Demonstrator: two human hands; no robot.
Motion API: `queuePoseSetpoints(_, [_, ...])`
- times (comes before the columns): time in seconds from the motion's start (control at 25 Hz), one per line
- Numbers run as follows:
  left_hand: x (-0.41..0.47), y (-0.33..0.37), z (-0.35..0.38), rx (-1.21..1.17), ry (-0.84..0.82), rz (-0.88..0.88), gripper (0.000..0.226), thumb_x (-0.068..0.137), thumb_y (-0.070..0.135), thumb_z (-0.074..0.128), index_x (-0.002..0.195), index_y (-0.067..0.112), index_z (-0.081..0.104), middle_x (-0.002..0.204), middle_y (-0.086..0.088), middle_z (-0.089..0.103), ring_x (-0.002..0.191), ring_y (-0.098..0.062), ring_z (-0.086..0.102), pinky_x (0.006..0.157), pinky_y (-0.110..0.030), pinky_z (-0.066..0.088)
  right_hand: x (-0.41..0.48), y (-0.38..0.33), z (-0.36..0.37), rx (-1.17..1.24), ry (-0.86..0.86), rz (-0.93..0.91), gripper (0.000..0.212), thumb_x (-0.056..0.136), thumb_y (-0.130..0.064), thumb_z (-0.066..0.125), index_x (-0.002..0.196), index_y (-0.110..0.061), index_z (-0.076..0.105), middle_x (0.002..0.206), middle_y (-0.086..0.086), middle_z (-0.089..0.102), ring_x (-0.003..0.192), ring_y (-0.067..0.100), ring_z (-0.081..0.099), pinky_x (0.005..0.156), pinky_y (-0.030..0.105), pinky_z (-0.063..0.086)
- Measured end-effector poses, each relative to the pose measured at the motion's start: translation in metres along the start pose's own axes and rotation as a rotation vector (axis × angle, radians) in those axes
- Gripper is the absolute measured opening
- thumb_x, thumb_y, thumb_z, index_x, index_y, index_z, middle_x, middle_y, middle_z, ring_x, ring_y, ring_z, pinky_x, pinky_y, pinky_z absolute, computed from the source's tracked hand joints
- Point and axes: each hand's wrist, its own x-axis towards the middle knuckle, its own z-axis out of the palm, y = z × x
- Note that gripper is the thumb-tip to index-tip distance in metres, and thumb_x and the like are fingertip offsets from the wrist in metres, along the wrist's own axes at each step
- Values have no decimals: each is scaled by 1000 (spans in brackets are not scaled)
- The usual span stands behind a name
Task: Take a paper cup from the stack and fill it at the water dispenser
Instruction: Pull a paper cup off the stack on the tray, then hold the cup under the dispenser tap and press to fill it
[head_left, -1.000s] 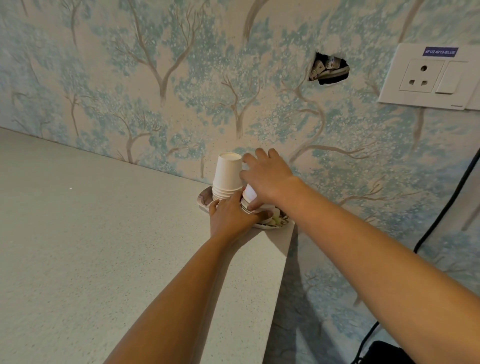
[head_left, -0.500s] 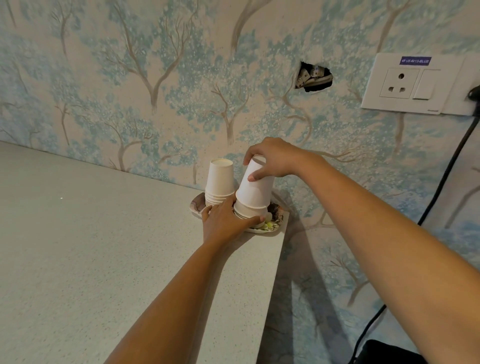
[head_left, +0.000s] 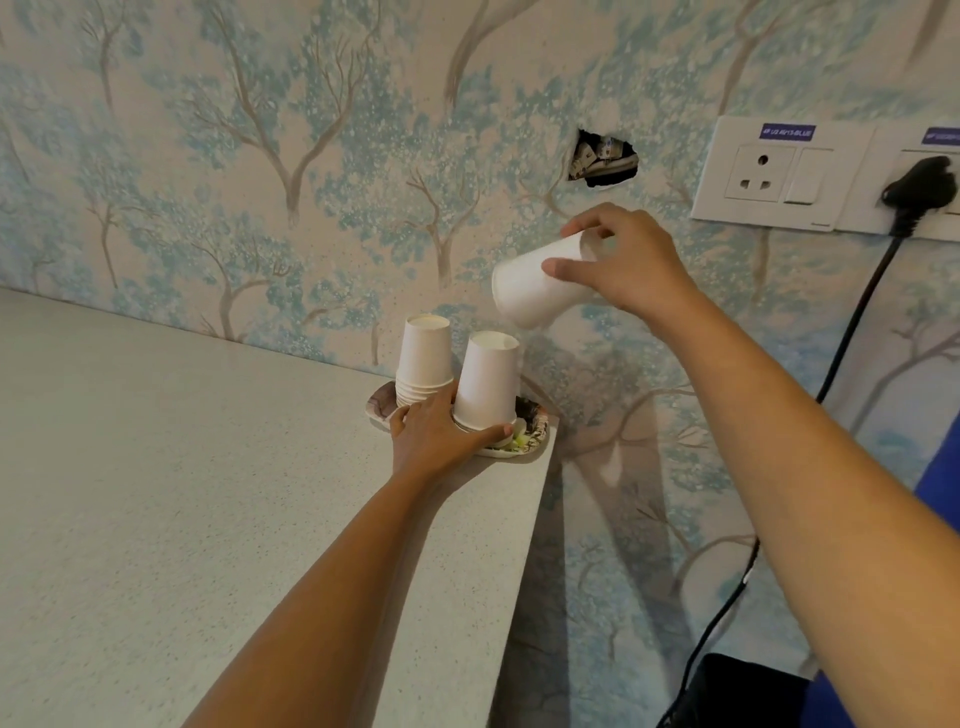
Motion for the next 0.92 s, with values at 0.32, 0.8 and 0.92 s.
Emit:
queuePoseSetpoints(0.32, [-33,35,-8,-216,357,74,49,80,54,59,119,25,52,120,4,59,107,-12,50,97,-42,41,-67,13,-13,961,156,476,37,83,-25,67,116,-17,52,122,9,53,102,26,56,71,31,52])
queuePoseSetpoints(0.8, [-140,162,-33,-1020,1,21,37,76,37,68,109,23,59,108,-5,68,101,-19,65,79,-30,54,-204,-14,-22,1404,-51,571,44,88,-19,59,129,-12,45,103,9,61,93,24,61,81,34,53])
queuePoseSetpoints(0.92, [-187,175,-37,-999,25,-1,55,67,34,75,114,14,55,110,-10,66,101,-23,65,82,-36,55,-250,-16,-40,1293,-165,540,46,89,-16,58,131,-15,42,112,8,61,100,21,60,95,36,46])
